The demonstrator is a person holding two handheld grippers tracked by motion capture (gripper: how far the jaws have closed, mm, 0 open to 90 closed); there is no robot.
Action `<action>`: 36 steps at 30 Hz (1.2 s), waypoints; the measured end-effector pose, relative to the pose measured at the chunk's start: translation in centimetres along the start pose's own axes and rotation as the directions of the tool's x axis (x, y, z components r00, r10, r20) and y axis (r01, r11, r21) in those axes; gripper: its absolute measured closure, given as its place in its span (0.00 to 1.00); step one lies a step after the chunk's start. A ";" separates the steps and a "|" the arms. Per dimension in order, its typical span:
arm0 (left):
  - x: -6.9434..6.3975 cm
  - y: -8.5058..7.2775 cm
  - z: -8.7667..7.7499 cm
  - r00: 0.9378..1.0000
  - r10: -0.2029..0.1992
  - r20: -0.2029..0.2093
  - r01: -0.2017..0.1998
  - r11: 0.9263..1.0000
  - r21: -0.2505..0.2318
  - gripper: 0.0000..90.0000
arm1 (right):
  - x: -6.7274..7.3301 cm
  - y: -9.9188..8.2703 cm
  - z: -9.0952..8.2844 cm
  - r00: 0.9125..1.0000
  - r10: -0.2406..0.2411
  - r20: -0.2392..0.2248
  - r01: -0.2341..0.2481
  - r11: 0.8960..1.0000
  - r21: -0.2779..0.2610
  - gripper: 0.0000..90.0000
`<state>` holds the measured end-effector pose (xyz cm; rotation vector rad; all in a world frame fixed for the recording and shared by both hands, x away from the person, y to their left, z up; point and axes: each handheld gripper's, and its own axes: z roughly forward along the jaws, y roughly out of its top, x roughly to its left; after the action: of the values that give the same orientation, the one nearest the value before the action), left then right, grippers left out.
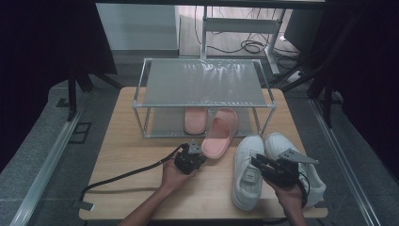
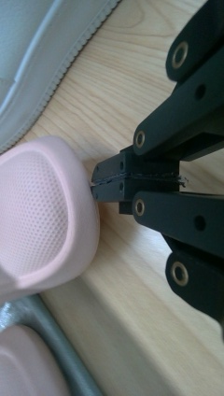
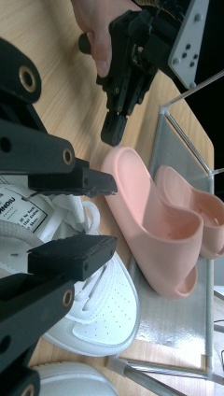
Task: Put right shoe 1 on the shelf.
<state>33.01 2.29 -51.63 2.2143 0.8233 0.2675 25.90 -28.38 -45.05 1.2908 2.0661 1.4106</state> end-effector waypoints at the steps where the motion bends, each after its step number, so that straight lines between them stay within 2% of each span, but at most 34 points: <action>1: -0.1 0.3 0.2 1.000 0.002 0.005 -0.002 1.000 0.002 1.00 | 0.0 0.0 0.0 1.000 -0.001 0.000 0.001 1.000 0.002 0.76; 3: -0.3 0.8 0.7 1.000 0.002 0.012 -0.002 1.000 0.005 1.00 | -0.1 0.0 -0.1 1.000 -0.003 0.002 0.003 1.000 0.003 0.76; 5: -0.1 1.2 1.2 0.999 -0.016 0.036 0.016 1.000 0.006 1.00 | -0.1 0.0 -0.1 1.000 0.000 0.002 0.000 1.000 0.001 0.76; 9: -0.4 1.7 1.9 0.999 -0.018 0.028 0.018 1.000 0.009 1.00 | -0.2 0.0 -0.1 1.000 0.001 0.003 -0.001 1.000 -0.001 0.76; 13: -1.0 1.5 1.3 0.999 0.035 0.024 -0.035 0.999 0.013 1.00 | -0.3 -0.1 -0.3 1.000 0.004 0.006 -0.004 1.000 0.000 0.76; 16: -1.5 1.5 0.9 0.998 0.036 0.041 -0.037 0.999 0.005 1.00 | -0.5 -0.2 -0.4 1.000 0.009 0.009 -0.009 1.000 -0.002 0.76; 19: -1.5 1.8 0.8 0.999 0.025 0.046 -0.025 1.000 -0.006 1.00 | -0.4 -0.1 -0.6 1.000 0.005 0.009 -0.004 1.000 -0.003 0.76; 22: -1.2 2.0 1.0 0.998 -0.008 0.056 0.009 1.000 -0.021 1.00 | -0.3 0.0 -0.4 1.000 0.001 0.006 -0.001 1.000 -0.005 0.76; 29: -0.8 2.3 1.0 0.998 -0.014 0.067 0.016 1.000 -0.026 1.00 | -0.3 -0.1 -0.1 1.000 0.004 0.004 -0.004 1.000 0.002 0.76; 36: -1.2 2.1 1.1 0.997 -0.017 0.078 0.019 0.999 -0.031 1.00 | -0.3 -0.1 -0.2 1.000 0.006 0.005 -0.006 1.000 0.000 0.76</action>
<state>33.54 -0.24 -50.81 2.1730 0.7910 0.1829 25.92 -28.75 -45.11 1.3006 2.0606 1.4085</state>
